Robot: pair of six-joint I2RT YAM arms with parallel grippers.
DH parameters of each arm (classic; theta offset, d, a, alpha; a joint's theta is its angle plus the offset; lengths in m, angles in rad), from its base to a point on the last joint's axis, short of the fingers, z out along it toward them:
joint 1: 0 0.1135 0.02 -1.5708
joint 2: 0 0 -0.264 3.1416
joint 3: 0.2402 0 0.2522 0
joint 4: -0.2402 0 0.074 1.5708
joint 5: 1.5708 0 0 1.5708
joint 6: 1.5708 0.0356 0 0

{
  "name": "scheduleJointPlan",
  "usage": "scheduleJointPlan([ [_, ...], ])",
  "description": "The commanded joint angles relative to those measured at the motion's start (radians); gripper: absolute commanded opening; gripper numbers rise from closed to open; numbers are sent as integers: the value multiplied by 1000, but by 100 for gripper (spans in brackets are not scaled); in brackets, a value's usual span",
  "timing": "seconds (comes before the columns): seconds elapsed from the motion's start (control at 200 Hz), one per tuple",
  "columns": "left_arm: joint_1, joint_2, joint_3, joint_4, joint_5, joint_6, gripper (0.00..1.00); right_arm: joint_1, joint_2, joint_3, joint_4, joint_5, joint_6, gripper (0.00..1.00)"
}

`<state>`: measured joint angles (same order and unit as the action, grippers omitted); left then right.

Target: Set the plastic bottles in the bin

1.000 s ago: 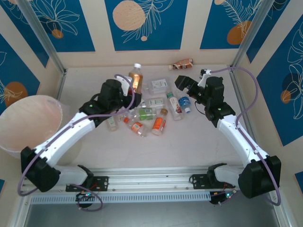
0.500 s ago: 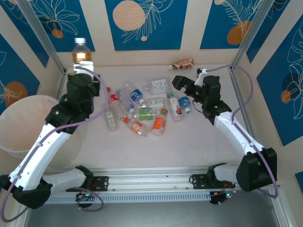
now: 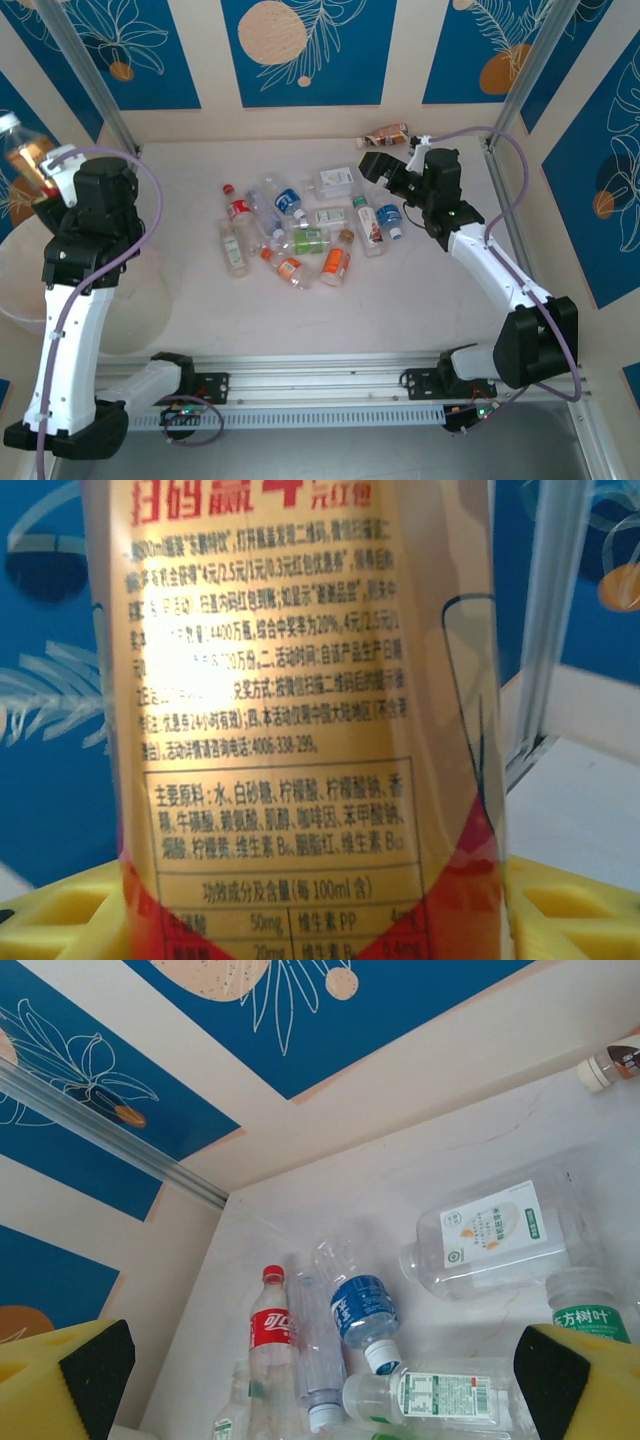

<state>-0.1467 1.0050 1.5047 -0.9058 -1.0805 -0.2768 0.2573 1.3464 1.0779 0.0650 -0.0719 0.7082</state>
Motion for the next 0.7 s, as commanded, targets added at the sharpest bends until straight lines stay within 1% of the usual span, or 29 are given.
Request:
scheduleJointPlan([
  [0.0,120,-42,-97,-134,130,-155,14,-6,44,88,-66,-58,-28,100],
  [0.075,243,-51,-161,-139,279,-181,13,-7,73,138,-118,-85,-48,99],
  [0.165,378,-48,-227,-121,481,-186,10,-6,100,166,-146,-104,-60,99],
  [0.205,420,-46,-251,-117,533,-191,9,-6,107,166,-146,-108,-61,100],
  [0.26,460,-45,-278,-111,570,-199,9,-6,114,160,-144,-111,-55,99],
  [0.335,489,-47,-311,-79,631,-204,10,-6,121,152,-137,-114,-48,100],
  [0.39,500,-39,-330,-50,701,-214,12,-6,127,150,-136,-115,-44,100],
  [0.47,500,-15,-346,-13,756,-230,17,-6,131,152,-141,-116,-44,100],
  [0.505,501,-4,-350,4,763,-237,19,-6,131,154,-147,-115,-46,100],
  [0.695,501,45,-373,114,765,-259,22,-6,127,150,-170,-97,-52,100],
])
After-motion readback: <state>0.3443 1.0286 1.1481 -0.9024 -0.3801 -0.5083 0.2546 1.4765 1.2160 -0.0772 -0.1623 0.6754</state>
